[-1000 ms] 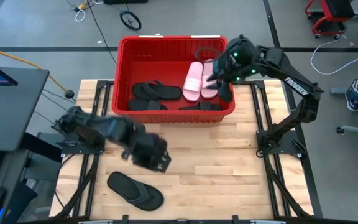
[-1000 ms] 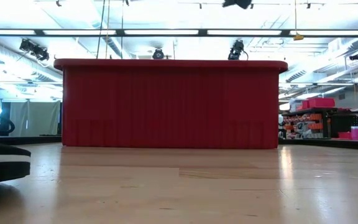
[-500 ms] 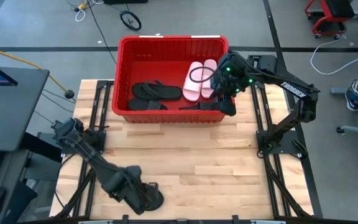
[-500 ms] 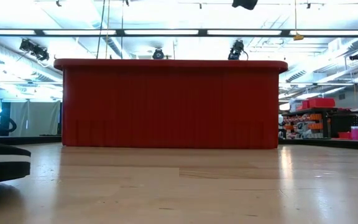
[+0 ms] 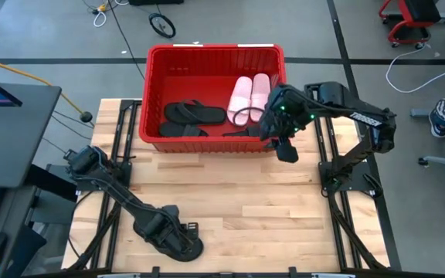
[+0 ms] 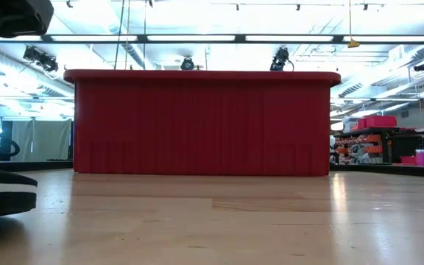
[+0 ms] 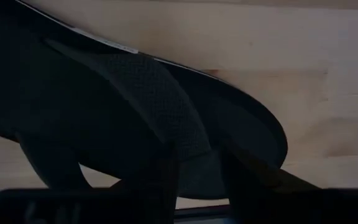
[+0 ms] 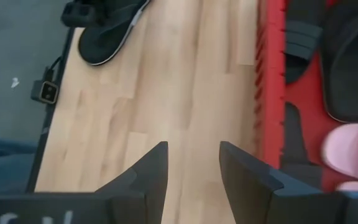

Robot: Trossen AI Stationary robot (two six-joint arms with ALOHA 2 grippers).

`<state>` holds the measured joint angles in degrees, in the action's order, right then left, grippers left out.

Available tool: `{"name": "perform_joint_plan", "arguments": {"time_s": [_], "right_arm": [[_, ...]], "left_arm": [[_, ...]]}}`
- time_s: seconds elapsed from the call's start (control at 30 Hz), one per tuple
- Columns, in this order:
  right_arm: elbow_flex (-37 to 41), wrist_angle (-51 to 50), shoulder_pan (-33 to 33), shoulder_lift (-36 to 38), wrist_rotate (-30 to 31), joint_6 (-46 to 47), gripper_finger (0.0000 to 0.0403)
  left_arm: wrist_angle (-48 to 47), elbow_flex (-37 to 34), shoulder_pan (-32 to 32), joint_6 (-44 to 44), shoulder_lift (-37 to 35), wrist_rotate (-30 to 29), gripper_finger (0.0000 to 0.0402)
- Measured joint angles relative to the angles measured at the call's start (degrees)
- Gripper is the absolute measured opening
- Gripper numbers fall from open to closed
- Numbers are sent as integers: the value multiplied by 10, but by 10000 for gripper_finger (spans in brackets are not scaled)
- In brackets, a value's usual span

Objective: Pick and place slides into bin
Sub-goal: Put the black slipper into the red bin

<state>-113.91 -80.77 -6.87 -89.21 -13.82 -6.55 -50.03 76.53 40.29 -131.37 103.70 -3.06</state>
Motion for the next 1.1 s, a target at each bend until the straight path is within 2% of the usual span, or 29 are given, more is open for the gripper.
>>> {"name": "perform_joint_plan", "arguments": {"time_s": [0.3,0.53,0.83,1.1], "right_arm": [[0,0,40,0,0,-6,149],[0,2,46,0,1,-7,149],[0,3,45,0,1,-51,149],[0,2,45,0,1,-74,149]], "left_arm": [[14,19,0,-9,-6,3,110],[-35,55,-1,-17,-6,4,109],[-106,56,-6,-32,-3,81,103],[-58,56,-10,-23,12,45,102]]}}
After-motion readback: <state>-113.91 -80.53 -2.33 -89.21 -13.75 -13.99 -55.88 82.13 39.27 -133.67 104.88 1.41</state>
